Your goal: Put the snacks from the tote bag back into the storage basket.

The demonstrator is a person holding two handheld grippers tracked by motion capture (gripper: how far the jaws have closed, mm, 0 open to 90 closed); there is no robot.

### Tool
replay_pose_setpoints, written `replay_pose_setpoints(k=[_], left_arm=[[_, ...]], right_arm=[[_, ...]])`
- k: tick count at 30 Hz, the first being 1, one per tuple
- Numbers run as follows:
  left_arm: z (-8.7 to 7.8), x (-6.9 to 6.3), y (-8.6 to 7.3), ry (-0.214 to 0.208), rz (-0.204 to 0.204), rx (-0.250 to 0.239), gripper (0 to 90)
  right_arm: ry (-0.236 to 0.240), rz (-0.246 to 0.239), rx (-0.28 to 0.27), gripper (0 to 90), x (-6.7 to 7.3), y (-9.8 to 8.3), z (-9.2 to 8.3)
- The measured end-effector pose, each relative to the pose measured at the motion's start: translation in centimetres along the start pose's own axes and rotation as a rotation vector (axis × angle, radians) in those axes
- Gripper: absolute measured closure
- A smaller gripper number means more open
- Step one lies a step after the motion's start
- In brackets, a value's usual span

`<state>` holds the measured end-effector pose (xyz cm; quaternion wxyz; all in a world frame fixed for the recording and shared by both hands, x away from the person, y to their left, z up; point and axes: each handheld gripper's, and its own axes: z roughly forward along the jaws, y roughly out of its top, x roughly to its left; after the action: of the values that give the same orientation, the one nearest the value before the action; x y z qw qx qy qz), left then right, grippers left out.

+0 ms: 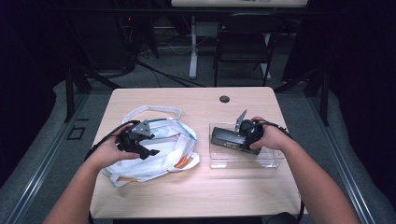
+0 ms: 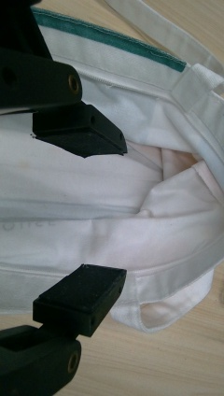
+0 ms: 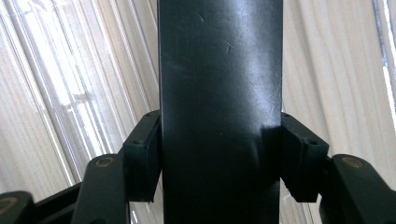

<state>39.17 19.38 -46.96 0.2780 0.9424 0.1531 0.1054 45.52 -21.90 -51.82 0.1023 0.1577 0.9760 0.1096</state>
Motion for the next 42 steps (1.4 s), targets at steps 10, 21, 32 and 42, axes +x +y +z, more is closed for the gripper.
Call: replay_pose_setpoints(k=[10,21,32,42], left_arm=[[-0.2,-0.1,0.0,-0.001,-0.002,-0.003,34.1],[0.2,-0.4,0.5,0.002,-0.012,-0.022,34.7],[0.3,-0.2,-0.2,0.045,-0.076,-0.012,37.4],[0.1,0.0,-1.0,0.084,-0.191,-0.021,41.3]], right_arm=[[-0.038,0.023,-0.036,38.2,0.0,-0.1,-1.7],[-0.072,0.125,-0.082,41.6,0.7,-1.1,-3.8],[-0.129,0.333,-0.14,47.4,1.8,-2.0,-5.1],[-0.152,0.424,-0.11,51.9,2.7,-2.7,-5.5]])
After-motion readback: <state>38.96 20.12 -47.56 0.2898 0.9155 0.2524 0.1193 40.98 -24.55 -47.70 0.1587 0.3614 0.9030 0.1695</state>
